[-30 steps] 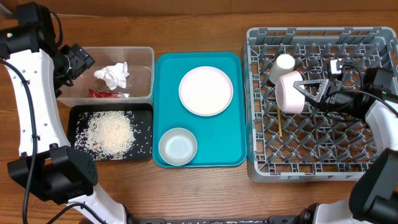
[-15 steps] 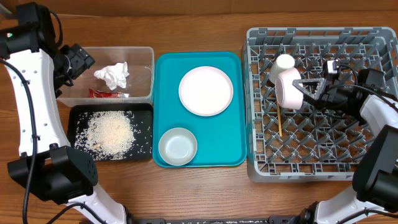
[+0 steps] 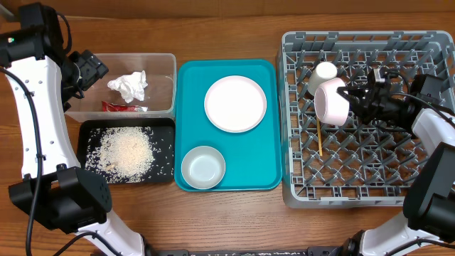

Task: Sort waste into correct bins and load items into the dishwasher
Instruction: 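Lower the pink bowl tilted into the rack beside the cup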

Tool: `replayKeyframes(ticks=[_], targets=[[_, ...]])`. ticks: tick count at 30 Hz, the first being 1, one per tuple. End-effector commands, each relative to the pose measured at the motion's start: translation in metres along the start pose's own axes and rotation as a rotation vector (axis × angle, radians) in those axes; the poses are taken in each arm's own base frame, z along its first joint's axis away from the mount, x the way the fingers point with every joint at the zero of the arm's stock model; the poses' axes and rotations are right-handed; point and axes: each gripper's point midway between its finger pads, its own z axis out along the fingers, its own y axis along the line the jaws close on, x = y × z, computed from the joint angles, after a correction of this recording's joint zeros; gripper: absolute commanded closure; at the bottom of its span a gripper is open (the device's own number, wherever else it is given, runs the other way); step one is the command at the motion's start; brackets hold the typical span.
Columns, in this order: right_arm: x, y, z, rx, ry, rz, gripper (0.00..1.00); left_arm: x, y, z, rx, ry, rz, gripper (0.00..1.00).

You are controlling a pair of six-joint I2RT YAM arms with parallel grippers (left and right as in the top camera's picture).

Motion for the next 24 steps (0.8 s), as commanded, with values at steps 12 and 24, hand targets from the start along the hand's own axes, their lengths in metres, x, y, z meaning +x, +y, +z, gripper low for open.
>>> replayKeyframes(ticks=[12, 24], targets=[[0.001, -0.003, 0.011, -0.024, 0.049, 0.214, 0.96, -0.001, -0.001, -0.003, -0.004, -0.015, 0.018, 0.00], [0.000, -0.012, 0.024, 0.037, 0.051, 0.176, 0.96, -0.001, -0.001, -0.003, -0.004, -0.015, 0.018, 0.00]])
